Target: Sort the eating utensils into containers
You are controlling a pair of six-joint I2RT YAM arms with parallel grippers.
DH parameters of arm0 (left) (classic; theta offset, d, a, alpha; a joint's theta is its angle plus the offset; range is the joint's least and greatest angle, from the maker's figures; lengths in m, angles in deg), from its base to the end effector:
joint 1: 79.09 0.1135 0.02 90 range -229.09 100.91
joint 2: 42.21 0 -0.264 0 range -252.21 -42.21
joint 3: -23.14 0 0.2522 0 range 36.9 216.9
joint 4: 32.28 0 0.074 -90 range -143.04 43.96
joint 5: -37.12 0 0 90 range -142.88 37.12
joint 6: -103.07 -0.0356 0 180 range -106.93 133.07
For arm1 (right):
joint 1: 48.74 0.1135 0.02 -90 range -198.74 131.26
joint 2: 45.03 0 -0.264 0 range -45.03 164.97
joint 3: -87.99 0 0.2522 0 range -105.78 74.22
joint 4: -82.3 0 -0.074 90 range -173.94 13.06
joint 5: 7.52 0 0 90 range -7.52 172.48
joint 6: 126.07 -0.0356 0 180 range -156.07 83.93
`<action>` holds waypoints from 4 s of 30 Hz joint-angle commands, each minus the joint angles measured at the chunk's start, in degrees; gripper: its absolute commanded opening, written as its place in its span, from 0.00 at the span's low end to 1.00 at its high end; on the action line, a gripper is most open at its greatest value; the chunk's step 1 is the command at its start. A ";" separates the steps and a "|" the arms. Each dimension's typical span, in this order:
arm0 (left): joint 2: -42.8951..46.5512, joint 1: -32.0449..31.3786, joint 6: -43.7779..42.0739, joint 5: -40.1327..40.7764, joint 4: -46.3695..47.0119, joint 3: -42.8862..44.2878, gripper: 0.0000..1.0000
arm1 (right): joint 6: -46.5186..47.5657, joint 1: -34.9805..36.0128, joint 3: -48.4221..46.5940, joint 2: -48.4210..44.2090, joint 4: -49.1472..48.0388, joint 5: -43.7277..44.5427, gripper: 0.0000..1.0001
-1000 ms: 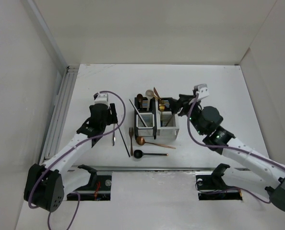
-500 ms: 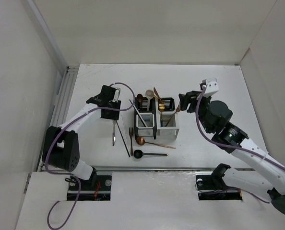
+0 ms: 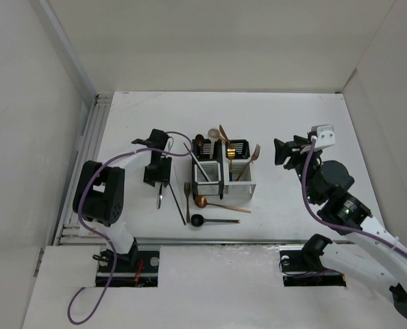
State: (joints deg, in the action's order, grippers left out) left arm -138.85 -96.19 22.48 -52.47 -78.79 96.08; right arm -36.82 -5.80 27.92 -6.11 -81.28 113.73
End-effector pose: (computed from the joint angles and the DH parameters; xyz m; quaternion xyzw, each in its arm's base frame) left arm 0.3046 -0.0934 0.1712 0.0654 0.9829 -0.0360 0.1681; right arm 0.1252 0.0913 0.3790 -0.0499 0.6799 0.0943 0.7255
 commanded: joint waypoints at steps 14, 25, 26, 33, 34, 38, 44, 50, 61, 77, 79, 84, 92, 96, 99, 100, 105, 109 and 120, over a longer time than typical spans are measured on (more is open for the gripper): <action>-4.43 1.81 1.83 -0.93 0.58 0.06 0.00 | 3.83 0.39 -2.04 3.53 -0.81 1.81 0.65; 13.20 6.64 0.18 0.38 9.60 8.05 0.00 | 6.81 0.39 -2.04 4.77 -4.58 4.61 0.67; 16.19 6.64 -1.22 1.17 13.38 9.71 0.00 | 8.04 0.39 -1.43 4.77 -6.50 5.31 0.67; 24.47 -0.10 -5.89 0.65 33.26 9.47 0.00 | 11.04 0.39 0.16 4.15 -10.21 5.23 0.68; 24.48 -1.08 -5.89 0.65 33.89 9.47 0.00 | 11.04 0.39 0.16 2.76 -10.21 5.23 0.68; 23.78 -6.17 -6.24 -2.94 35.02 11.32 0.00 | 11.56 0.39 1.38 -1.47 -10.21 5.23 0.68; 26.25 -21.46 -7.05 -13.49 60.07 0.24 0.00 | 10.87 0.39 4.03 -7.70 -9.69 5.23 0.68; 20.97 -30.00 -2.99 -16.05 77.64 -8.20 0.00 | 8.75 0.39 3.24 -9.65 -5.47 4.09 0.66; 12.98 -32.90 -1.15 -11.84 89.09 -15.23 0.00 | 8.22 0.39 1.30 -9.12 -0.99 3.03 0.66; 9.80 -32.91 -2.29 -10.86 88.04 -20.15 0.39 | 8.22 0.39 1.30 -3.85 3.06 -2.42 0.70; 10.33 -32.91 -2.29 -10.34 87.42 -20.15 0.45 | 8.83 0.39 1.30 -3.15 3.06 -2.94 0.70; 12.35 -32.91 -1.76 -7.71 84.01 -19.63 0.50 | 9.98 0.39 0.17 -1.83 3.58 -4.87 0.70; 25.94 -32.91 0.35 0.73 70.91 -15.32 0.51 | 13.06 0.39 -5.19 4.93 13.06 -15.32 0.70; 34.13 -28.53 0.87 9.76 61.96 -13.13 0.56 | 14.20 2.14 -7.92 10.47 21.67 -27.18 0.62; 38.79 -23.01 2.27 21.28 50.54 -11.37 0.58 | 15.26 9.07 -6.45 13.37 22.31 -28.43 0.59; 39.77 -21.24 3.32 23.48 47.64 -11.37 0.59 | 16.04 11.27 -5.91 14.86 22.31 -28.43 0.59; 45.22 -10.51 11.41 27.63 30.50 -12.41 0.61 | 19.73 22.00 -8.09 24.87 22.83 -26.68 0.60; 49.69 -4.09 16.42 26.32 27.04 -17.42 0.61 | 23.16 27.81 -12.31 35.77 24.59 -29.99 0.61; 54.45 3.92 21.00 17.88 27.65 -23.49 0.61 | 21.14 30.19 -10.39 48.36 15.55 -29.75 0.75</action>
State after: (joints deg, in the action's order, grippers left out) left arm -85.67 -92.56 41.74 -32.19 -52.58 73.35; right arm -15.05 23.24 17.60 42.69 -59.97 82.14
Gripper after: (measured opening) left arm 0.607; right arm 0.743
